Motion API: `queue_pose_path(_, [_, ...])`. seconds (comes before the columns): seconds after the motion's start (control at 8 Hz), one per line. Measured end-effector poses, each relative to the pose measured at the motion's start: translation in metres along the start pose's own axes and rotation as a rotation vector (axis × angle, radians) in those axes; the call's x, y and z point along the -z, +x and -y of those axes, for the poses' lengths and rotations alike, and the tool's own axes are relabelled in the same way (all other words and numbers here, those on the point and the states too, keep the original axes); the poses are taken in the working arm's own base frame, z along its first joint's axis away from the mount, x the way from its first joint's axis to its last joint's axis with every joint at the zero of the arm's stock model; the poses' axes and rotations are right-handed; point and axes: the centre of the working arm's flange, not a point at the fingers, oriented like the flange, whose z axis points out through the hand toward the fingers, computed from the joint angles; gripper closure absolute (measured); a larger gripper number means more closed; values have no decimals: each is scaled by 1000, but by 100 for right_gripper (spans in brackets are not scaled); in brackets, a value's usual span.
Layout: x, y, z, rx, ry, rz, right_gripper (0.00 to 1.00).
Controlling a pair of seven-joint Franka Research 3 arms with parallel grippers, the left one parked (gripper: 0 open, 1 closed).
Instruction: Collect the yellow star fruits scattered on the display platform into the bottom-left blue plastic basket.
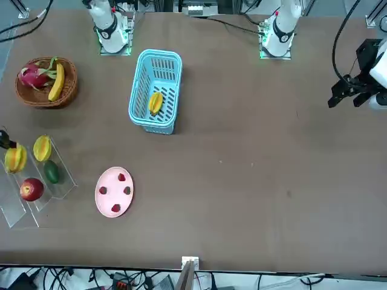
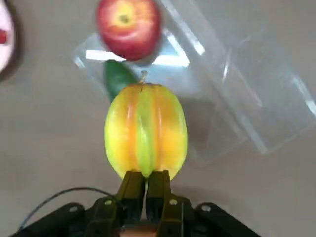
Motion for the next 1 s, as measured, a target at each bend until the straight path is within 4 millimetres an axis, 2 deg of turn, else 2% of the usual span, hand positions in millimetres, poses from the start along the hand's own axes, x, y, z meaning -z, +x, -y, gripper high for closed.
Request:
queue_pose_path(0.25, [26,0,59,-50,42,84,93])
queue_pose_path(0.38, [39,6,105,-88,60,120,93])
queue_pose_path(0.5, [52,14,166,-132,78,150,93])
queue_pose_path(0.62, [67,19,240,-181,85,170,93])
queue_pose_path(0.75, [78,18,323,-229,75,180,93])
queue_pose_path(0.88, [83,11,404,-274,56,186,93])
queue_pose_path(1.0, [84,-4,474,-303,36,194,93])
